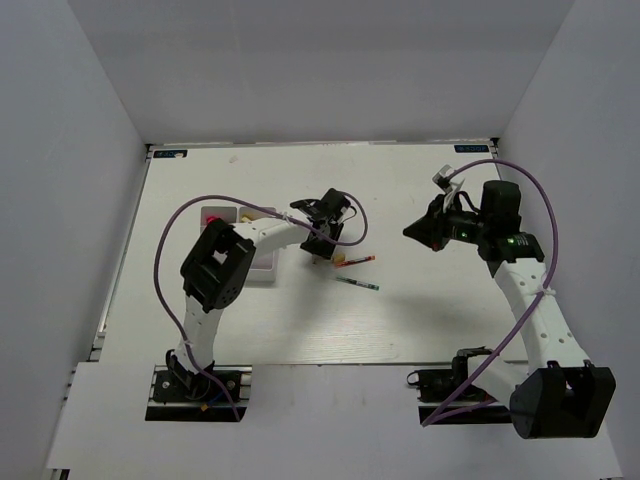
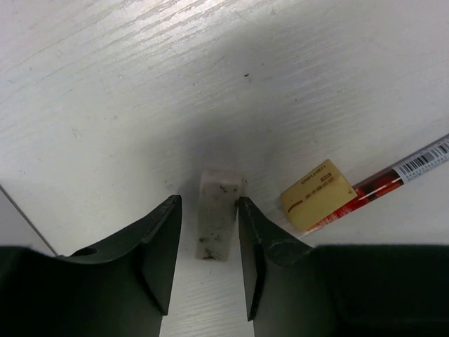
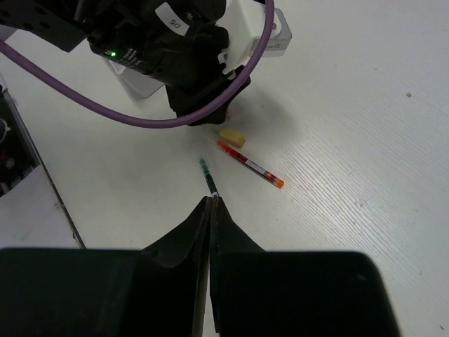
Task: Sort the stationery into containers
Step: Pick up the stationery from the center of the board, then place the stationery in the storage box.
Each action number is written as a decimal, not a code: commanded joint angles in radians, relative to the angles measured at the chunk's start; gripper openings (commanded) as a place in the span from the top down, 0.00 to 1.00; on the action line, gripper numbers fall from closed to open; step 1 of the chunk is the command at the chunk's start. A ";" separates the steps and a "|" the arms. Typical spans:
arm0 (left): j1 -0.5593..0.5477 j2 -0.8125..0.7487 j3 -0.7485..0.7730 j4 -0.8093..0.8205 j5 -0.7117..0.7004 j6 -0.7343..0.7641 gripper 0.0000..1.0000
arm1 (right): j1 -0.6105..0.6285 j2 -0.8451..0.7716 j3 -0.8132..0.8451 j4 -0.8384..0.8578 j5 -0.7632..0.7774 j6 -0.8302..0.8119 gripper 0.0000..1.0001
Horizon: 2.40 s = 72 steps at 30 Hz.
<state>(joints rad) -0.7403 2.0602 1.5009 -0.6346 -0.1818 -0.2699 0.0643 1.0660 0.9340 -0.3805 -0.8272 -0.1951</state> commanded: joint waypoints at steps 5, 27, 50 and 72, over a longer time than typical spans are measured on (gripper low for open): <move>0.001 0.005 0.027 -0.021 0.022 0.012 0.71 | -0.038 -0.027 -0.006 -0.017 -0.098 -0.029 0.91; 0.022 -1.094 -0.723 0.273 -0.612 -0.372 1.00 | -0.047 -0.052 -0.012 -0.106 -0.271 -0.170 0.41; 0.151 -0.950 -0.740 -0.033 -0.990 -1.052 1.00 | -0.109 -0.070 -0.008 -0.146 -0.311 -0.182 0.75; 0.203 -0.747 -0.728 0.038 -0.972 -1.095 0.70 | -0.124 -0.060 0.005 -0.201 -0.342 -0.247 0.26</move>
<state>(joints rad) -0.5449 1.3254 0.7544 -0.6052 -1.1156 -1.3216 -0.0532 1.0119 0.9199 -0.5465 -1.1324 -0.4019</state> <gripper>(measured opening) 0.327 0.715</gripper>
